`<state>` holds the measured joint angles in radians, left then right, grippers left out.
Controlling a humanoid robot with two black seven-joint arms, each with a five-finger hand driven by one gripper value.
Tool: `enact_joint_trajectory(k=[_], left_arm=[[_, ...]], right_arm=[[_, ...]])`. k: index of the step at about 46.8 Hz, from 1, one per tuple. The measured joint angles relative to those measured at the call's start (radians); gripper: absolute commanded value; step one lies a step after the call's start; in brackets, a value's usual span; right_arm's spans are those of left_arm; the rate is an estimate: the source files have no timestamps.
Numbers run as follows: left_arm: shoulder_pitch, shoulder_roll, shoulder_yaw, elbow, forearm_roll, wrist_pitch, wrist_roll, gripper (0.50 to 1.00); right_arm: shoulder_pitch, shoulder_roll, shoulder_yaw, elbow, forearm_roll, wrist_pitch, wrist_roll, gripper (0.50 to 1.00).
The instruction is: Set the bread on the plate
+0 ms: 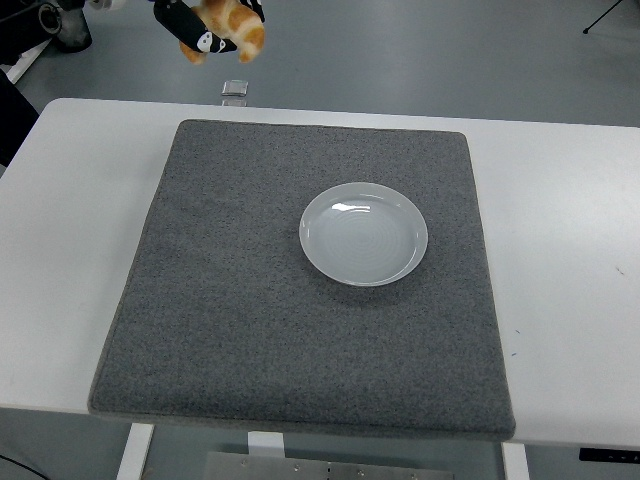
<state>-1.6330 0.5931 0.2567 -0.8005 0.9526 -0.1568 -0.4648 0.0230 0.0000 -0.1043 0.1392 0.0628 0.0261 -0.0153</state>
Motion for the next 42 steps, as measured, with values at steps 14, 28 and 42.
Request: enact_joint_trajectory(k=[14, 28, 42], left_arm=[[-0.008, -0.089, -0.084, -0.026, 0.004, -0.009, -0.002, 0.500], [0.012, -0.206, -0.111, -0.036, 0.003, -0.020, -0.011, 0.500], [0.065, -0.316, -0.108, -0.036, 0.021, -0.007, -0.017, 0.500]], right_arm=[[0.000, 0.000, 0.000, 0.000, 0.000, 0.000, 0.000, 0.952], [0.000, 0.000, 0.000, 0.000, 0.000, 0.000, 0.000, 0.954], [0.000, 0.000, 0.000, 0.000, 0.000, 0.000, 0.000, 0.952]])
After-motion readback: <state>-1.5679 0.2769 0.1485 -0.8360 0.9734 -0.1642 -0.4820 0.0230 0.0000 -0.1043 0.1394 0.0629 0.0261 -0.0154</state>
